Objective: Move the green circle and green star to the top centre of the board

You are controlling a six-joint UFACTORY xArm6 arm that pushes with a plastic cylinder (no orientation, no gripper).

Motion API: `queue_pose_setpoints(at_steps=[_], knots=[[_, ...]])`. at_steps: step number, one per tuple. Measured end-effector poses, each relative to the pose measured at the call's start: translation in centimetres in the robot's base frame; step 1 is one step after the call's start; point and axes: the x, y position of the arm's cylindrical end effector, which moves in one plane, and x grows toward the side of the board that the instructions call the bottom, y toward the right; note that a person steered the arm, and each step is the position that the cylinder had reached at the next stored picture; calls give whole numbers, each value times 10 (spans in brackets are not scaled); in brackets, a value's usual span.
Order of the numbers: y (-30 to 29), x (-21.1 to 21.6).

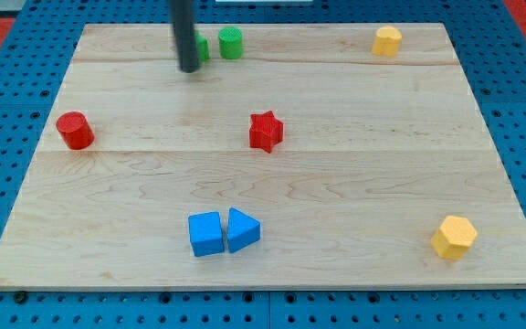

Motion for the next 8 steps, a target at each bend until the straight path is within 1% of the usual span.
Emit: queue_pose_setpoints(at_steps=[1, 2, 3, 4, 5, 8], knots=[[4, -41], [30, -37], [-7, -30], [-8, -6], [-8, 10], [-7, 11]])
